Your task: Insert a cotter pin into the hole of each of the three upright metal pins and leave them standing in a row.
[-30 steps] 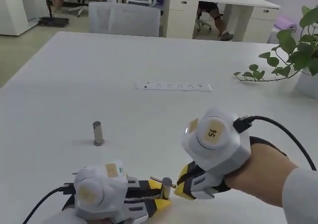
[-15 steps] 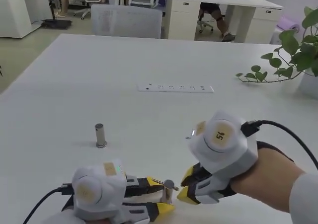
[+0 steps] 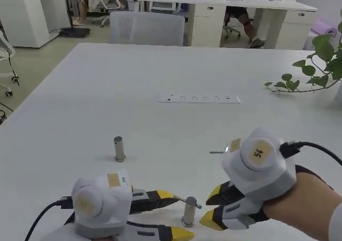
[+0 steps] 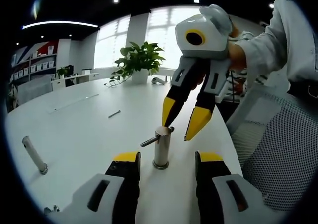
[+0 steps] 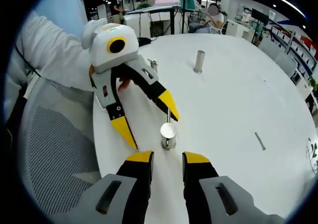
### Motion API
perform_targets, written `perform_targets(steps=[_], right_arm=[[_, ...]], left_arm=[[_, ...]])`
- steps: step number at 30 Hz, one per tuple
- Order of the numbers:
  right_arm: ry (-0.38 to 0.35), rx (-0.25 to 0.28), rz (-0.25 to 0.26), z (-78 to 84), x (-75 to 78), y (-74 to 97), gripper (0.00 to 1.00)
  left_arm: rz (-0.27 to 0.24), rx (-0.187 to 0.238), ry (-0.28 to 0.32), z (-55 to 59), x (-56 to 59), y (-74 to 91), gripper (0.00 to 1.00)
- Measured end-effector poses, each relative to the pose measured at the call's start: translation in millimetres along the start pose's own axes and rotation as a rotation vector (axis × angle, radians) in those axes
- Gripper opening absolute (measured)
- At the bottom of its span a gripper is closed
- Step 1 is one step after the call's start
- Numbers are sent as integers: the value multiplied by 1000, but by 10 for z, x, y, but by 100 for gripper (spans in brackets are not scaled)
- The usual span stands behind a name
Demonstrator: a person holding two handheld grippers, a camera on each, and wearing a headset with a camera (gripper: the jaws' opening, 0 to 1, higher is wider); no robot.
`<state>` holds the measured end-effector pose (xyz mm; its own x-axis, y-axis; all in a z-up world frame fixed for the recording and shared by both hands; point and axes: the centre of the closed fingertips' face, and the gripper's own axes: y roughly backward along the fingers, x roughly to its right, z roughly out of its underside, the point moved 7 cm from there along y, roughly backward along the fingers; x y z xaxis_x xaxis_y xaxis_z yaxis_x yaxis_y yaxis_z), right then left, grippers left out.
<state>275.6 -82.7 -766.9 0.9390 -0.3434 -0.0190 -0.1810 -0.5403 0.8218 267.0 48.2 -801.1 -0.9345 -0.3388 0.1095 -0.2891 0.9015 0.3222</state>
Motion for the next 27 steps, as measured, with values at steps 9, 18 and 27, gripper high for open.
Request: perform_targets(steps=[9, 18, 27], right_arm=[[-6, 27, -10, 31, -18, -39, 30], [-27, 61, -16, 22, -9, -100, 32], [-31, 86, -17, 25, -5, -138, 33]], left_arm=[[-37, 37, 61, -104, 50, 289, 55], [-131, 78, 57, -244, 46, 659, 61], [-206, 74, 43, -259, 18, 959, 64]])
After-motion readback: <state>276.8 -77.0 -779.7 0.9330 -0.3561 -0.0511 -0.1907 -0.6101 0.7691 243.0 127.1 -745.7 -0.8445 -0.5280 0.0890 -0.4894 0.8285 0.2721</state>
